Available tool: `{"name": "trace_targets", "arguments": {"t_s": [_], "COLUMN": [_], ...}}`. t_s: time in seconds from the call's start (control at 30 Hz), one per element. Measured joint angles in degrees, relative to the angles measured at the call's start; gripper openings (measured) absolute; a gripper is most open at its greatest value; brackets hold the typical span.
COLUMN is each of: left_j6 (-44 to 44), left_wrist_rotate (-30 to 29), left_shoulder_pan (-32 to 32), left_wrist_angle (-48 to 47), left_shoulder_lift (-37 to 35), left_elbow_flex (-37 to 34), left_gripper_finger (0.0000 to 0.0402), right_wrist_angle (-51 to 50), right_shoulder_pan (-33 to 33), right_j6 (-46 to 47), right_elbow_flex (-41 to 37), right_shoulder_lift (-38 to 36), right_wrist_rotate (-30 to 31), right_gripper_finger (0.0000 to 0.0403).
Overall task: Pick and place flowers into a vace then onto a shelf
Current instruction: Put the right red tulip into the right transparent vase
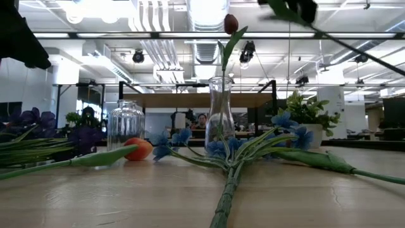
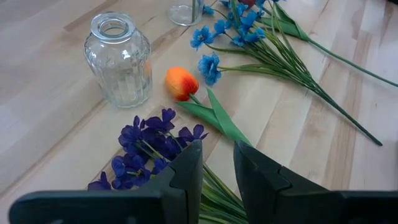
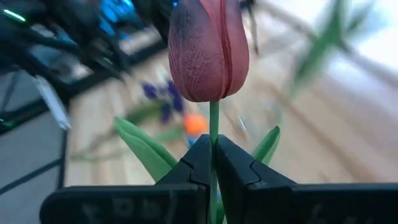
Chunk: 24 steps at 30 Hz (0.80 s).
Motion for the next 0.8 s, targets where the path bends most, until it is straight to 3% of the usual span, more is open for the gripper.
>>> {"name": "trace_targets", "arguments": {"t_s": [0.2, 0.47, 0.63, 0.8], "left_j6": [-0.04, -0.08, -0.11, -0.39], "left_wrist_rotate": [-0.09, -1.99, -2.26, -2.37], "left_shoulder_pan": [0.00, 0.00, 0.00, 0.00], "left_wrist_angle": [0.09, 0.08, 0.15, 0.17], "left_shoulder_lift": [-0.01, 0.00, -0.01, 0.00], "left_elbow_flex": [-0.02, -0.04, -0.04, -0.04], "left_gripper_finger": [0.0074, 0.0074, 0.0074, 0.0074], "right_wrist_angle": [4.44, 13.00, 21.42, 22.43], "right_shoulder_pan": [-0.02, -1.12, -2.94, -4.48], "right_j6": [-13.26, -30.82, -35.99, -38.39], "right_elbow_flex": [8.28, 15.32, 17.97, 21.73], "right_shoulder_lift": [2.41, 8.62, 13.37, 16.49], "right_wrist_rotate": [2.09, 10.12, 10.07, 9.94], "right_gripper_finger": [0.0009, 0.0008, 0.0008, 0.0008]}}
